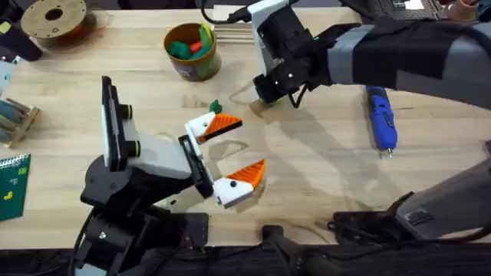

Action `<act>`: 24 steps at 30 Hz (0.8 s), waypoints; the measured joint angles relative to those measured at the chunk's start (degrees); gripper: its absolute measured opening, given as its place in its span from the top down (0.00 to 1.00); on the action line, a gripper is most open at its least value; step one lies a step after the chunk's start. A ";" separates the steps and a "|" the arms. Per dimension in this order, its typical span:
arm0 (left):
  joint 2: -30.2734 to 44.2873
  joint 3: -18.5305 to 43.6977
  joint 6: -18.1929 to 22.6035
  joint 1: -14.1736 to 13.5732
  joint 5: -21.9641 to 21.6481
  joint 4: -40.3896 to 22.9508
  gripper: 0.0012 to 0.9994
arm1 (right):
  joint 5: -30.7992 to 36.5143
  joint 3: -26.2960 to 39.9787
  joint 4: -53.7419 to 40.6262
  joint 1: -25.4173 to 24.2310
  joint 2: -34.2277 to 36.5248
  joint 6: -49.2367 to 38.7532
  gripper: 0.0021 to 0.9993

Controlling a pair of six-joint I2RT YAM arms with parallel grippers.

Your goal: Pick up the gripper from the table and insert it into the empty holder that is missing its gripper. Then pick up a screw, insert it into the mounting hole, and use the screwdriver to tighten it. Finally, clean up the table by picking up the vegetable and placing it into the bucket.

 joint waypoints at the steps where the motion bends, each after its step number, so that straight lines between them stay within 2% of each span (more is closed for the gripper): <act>1: -0.02 0.00 0.00 0.00 0.00 0.00 0.01 | 0.00 0.00 -0.02 0.00 0.00 0.07 0.72; 8: -0.02 0.00 0.00 0.00 0.00 0.00 0.01 | 0.00 0.00 -0.09 0.00 0.00 0.42 0.80; 15: -0.02 0.00 0.00 0.00 0.00 0.00 0.01 | 0.20 0.09 0.11 0.00 0.77 0.42 0.82; 19: -0.02 0.00 0.00 0.00 0.00 0.00 0.01 | 0.66 0.81 0.37 0.00 1.58 0.44 0.90; 21: 0.00 0.00 0.00 0.00 0.00 0.00 0.01 | 0.72 0.85 0.54 0.00 1.61 0.45 0.98; 24: -0.01 0.00 0.00 0.00 0.00 0.00 0.01 | 1.02 0.85 0.59 0.00 1.64 0.60 0.99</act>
